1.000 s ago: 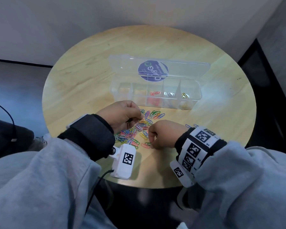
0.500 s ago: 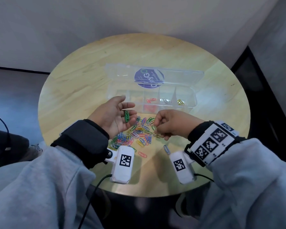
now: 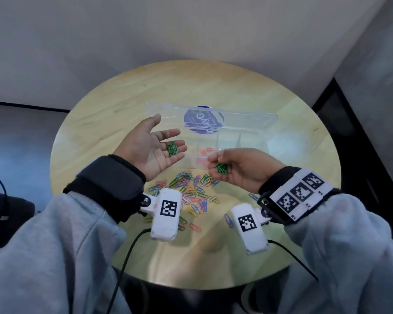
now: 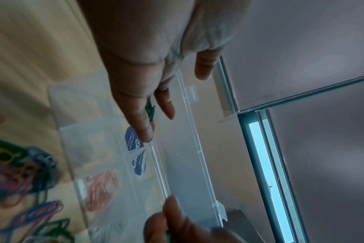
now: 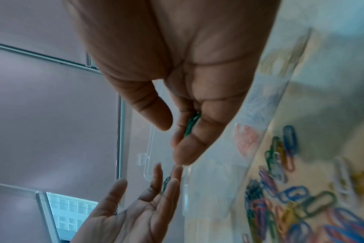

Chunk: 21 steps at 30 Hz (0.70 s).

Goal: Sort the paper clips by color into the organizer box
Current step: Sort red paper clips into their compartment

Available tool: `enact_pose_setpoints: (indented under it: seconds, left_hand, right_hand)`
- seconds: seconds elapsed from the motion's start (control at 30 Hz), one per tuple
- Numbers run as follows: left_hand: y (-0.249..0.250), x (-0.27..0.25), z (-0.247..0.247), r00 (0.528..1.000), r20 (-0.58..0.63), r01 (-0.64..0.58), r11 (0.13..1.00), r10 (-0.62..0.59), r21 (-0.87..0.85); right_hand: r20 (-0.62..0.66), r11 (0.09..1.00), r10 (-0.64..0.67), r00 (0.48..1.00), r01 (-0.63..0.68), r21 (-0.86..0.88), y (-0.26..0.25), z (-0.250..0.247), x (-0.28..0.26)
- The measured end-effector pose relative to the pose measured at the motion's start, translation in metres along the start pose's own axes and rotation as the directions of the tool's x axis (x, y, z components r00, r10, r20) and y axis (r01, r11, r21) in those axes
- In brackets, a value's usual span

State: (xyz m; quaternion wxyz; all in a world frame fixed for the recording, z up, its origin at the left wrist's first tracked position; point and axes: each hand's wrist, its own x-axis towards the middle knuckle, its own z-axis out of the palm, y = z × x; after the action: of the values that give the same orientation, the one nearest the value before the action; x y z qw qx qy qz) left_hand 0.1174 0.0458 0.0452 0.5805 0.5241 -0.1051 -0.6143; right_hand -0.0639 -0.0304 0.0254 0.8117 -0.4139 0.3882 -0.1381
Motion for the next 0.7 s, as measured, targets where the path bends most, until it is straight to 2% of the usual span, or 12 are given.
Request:
enact_pose_setpoints:
  seconds: [0.1, 0.23, 0.43, 0.57, 0.7]
  left_hand:
    - [0.004, 0.009, 0.0, 1.0, 0.008, -0.024, 1.0, 0.024, 0.003]
    - [0.004, 0.019, -0.004, 0.999, 0.003, -0.035, 0.999, 0.035, -0.004]
    - [0.005, 0.028, -0.007, 0.997, 0.016, -0.074, 0.997, 0.074, -0.036]
    - [0.0, 0.029, -0.001, 0.995, 0.067, -0.077, 0.996, 0.079, -0.037]
    - [0.002, 0.025, 0.004, 0.994, 0.055, -0.091, 0.996, 0.091, -0.002]
  right_hand:
    - [-0.062, 0.994, -0.022, 0.998, 0.028, 0.106, -0.016, 0.004, 0.009]
    - [-0.075, 0.992, -0.01, 0.997, 0.02, 0.126, -0.032, 0.02, 0.025]
    - [-0.09, 0.999, 0.034, 0.995, -0.031, 0.031, -0.033, 0.044, 0.046]
    - [-0.117, 0.999, -0.006, 0.993, 0.01, 0.037, -0.031, 0.045, 0.054]
    - [-0.113, 0.997, -0.071, 0.991, 0.068, -0.033, -0.033, 0.046, 0.044]
